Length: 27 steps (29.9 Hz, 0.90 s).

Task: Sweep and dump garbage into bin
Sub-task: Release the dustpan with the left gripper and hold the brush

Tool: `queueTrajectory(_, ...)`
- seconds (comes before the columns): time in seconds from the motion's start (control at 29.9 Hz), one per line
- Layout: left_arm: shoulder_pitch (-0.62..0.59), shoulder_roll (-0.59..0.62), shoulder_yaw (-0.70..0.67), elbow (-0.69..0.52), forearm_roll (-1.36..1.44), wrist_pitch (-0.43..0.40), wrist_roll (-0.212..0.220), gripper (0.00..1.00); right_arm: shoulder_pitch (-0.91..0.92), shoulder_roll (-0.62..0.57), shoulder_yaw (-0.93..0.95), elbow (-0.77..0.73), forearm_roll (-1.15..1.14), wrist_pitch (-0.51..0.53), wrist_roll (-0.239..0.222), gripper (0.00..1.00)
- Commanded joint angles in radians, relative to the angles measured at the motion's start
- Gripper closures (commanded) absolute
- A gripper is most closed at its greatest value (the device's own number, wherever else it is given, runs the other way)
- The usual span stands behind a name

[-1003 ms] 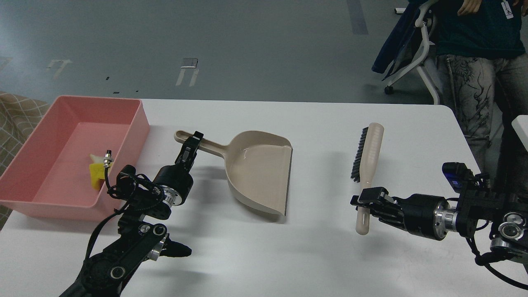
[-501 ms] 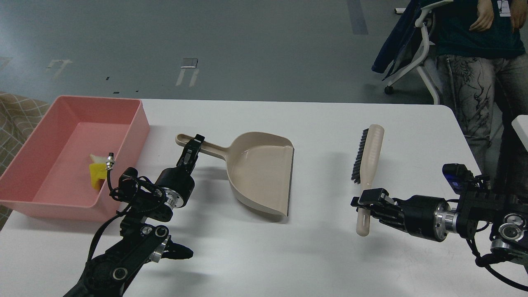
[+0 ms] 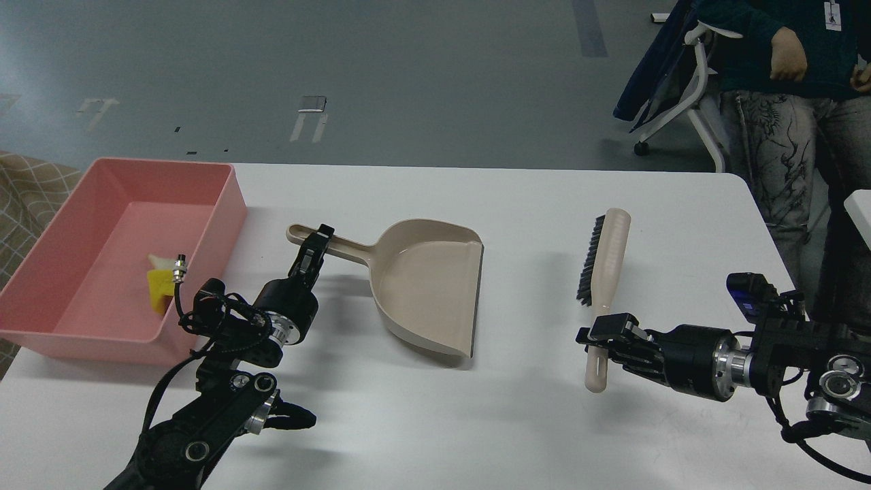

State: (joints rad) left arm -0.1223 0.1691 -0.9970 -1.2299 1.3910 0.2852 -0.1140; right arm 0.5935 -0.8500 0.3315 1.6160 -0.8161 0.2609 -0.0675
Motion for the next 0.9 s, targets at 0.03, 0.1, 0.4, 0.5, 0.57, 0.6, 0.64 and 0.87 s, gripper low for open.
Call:
queueTrajectory(0.03, 0.0, 0.0, 0.0, 0.0, -0.007, 0.023, -0.024, 0.13, 0.0, 0.0, 0.0, 0.001, 0.0, 0.0, 0.0, 1.0)
queueTrajectory(0.1, 0.0, 0.0, 0.0, -0.002, -0.007, 0.023, -0.026, 0.06, 0.0, 0.0, 0.0, 0.001, 0.0, 0.0, 0.0, 1.0)
queueTrajectory(0.4, 0.039, 0.007, 0.008, -0.016, -0.006, 0.006, -0.032, 0.03, 0.0, 0.0, 0.0, 0.001, 0.0, 0.0, 0.0, 1.0)
queueTrajectory(0.5, 0.072, 0.015, 0.009, -0.019, -0.004, -0.001, -0.039, 0.03, 0.0, 0.002, 0.0, 0.001, 0.0, 0.003, 0.0, 1.0)
queueTrajectory(0.57, 0.087, 0.02, 0.018, -0.019, -0.004, -0.004, -0.049, 0.03, 0.0, 0.005, -0.002, 0.001, 0.002, 0.006, 0.0, 1.0)
queueTrajectory(0.6, 0.09, 0.02, 0.02, -0.019, -0.004, -0.004, -0.05, 0.03, -0.001, 0.006, -0.002, -0.001, 0.002, 0.006, 0.0, 1.0)
queueTrajectory(0.64, 0.098, 0.02, 0.021, -0.019, -0.003, -0.003, -0.053, 0.03, -0.001, 0.008, -0.003, -0.001, 0.002, 0.006, 0.0, 1.0)
queueTrajectory(0.87, 0.119, 0.023, 0.02, -0.028, 0.0, -0.003, -0.062, 0.03, -0.032, -0.004, -0.005, 0.016, 0.003, 0.014, -0.011, 1.0)
